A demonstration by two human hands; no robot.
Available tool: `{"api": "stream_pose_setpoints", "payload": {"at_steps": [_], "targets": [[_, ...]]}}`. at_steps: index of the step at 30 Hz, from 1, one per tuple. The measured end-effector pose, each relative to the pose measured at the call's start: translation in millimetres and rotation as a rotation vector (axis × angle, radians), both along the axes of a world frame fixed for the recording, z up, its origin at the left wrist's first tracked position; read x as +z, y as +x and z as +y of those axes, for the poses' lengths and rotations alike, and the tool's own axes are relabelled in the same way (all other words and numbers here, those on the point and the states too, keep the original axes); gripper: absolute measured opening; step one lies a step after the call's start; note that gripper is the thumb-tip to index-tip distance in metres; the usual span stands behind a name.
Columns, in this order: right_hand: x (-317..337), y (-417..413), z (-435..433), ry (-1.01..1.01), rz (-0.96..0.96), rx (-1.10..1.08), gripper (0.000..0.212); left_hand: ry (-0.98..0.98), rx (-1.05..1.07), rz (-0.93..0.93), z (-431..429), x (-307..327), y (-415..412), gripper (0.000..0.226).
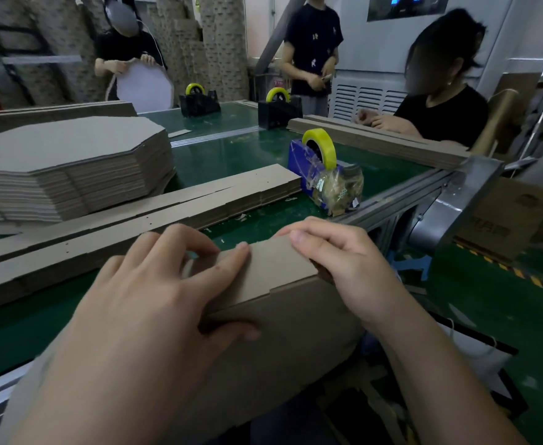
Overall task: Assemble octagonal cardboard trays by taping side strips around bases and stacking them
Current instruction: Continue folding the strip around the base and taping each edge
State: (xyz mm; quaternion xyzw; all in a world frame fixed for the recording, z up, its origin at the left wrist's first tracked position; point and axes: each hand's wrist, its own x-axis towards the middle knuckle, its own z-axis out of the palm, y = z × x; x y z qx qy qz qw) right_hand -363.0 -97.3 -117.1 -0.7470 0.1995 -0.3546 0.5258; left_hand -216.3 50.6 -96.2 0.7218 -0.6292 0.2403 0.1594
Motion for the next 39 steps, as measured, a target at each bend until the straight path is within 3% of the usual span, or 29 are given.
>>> {"api": "stream_pose_setpoints", "payload": {"at_steps": [5, 10, 13, 16, 18, 20, 23, 25, 31, 35, 39], "targets": [[3.9, -0.5, -2.1, 0.304, -0.073, 0.056, 0.022, 0.108, -0.073, -0.061, -9.9, 6.4, -1.1, 0.060], [4.2, 1.2, -11.3, 0.369, -0.069, 0.072, 0.028, 0.118, -0.103, -0.045, -21.7, 5.9, -2.5, 0.051], [5.9, 3.7, -18.2, 0.283, -0.004, 0.095, 0.021, 0.108, -0.095, -0.039, -24.5, 1.3, 0.7, 0.051], [14.3, 8.5, -55.6, 0.046, 0.069, -0.120, 0.025, 0.097, -0.080, -0.050, -25.5, -0.3, 2.4, 0.051], [18.1, 13.3, -102.5, 0.004, 0.051, -0.412, 0.020, 0.094, -0.075, -0.053, -25.2, -0.1, 3.1, 0.051], [19.2, 16.9, -153.4, -0.025, 0.168, -0.654, 0.019, 0.083, -0.085, -0.054, -24.1, -0.3, 3.7, 0.051], [11.8, 18.4, -208.6, -0.007, 0.476, -0.689, 0.034, 0.084, -0.092, -0.044, -24.5, -0.3, 3.3, 0.052], [8.7, 19.9, -221.5, 0.068, 0.531, -0.645, 0.030, 0.092, -0.081, -0.036, -25.2, -0.2, 3.3, 0.052], [12.7, 21.5, -238.0, 0.333, 0.301, -0.616, 0.005, 0.099, -0.058, -0.046, -28.5, 1.7, 3.2, 0.052], [16.2, 22.2, -239.9, 0.507, 0.162, -0.588, 0.013, 0.105, -0.060, -0.038, -26.9, 1.5, 2.9, 0.052], [12.8, 23.2, -233.1, 0.530, 0.002, -0.611, 0.021, 0.101, -0.068, -0.026, -27.6, 0.2, 3.8, 0.053]]}}
